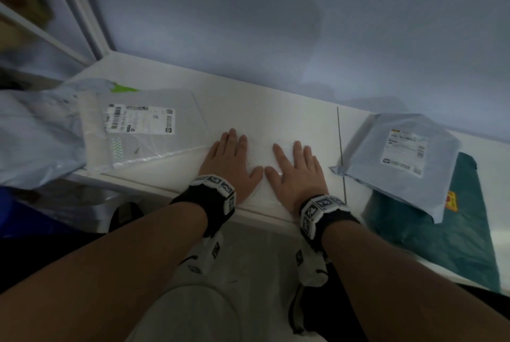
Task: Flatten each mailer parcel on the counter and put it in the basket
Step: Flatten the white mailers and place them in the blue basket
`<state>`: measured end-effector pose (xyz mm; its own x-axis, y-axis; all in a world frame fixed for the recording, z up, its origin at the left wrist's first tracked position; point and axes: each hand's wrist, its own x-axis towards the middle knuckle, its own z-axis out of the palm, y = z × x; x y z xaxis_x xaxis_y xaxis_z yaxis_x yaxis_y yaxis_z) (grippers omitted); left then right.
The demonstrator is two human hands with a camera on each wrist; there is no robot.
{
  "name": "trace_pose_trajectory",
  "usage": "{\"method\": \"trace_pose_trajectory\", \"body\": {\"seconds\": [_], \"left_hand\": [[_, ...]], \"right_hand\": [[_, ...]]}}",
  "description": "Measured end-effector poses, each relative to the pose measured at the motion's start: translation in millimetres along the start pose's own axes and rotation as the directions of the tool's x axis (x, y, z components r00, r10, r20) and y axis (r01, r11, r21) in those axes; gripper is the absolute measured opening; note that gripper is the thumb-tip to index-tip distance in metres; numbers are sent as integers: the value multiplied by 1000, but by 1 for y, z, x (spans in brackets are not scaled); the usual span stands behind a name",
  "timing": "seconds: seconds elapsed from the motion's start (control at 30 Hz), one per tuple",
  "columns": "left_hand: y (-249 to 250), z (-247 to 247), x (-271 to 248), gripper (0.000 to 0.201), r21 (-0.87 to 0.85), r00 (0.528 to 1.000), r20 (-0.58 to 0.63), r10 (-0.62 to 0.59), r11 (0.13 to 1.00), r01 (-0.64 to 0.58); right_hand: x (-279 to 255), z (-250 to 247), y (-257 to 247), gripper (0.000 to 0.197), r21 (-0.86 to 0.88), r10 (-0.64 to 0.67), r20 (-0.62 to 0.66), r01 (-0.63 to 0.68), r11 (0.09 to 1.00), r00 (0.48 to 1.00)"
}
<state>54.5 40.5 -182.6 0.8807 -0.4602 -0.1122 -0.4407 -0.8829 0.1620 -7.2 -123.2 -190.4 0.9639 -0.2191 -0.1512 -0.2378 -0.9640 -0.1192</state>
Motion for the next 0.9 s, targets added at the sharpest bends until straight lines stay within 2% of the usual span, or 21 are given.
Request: {"method": "trace_pose_trajectory", "body": {"seconds": [0.13,0.4,0.9], "left_hand": [[-2,-6,-8,78,-17,999,10,-39,999,39],[-9,-4,-22,73,40,1000,28,12,999,-13],[-12,-2,-25,68,14,998,40,39,999,-40]], "right_hand": [[1,-2,0,67,8,7,34,-7,1000,999],[-1,-3,-1,66,-21,0,28,1,1000,1000],[-5,-7,4,68,1,-34,65,34,999,997]]}}
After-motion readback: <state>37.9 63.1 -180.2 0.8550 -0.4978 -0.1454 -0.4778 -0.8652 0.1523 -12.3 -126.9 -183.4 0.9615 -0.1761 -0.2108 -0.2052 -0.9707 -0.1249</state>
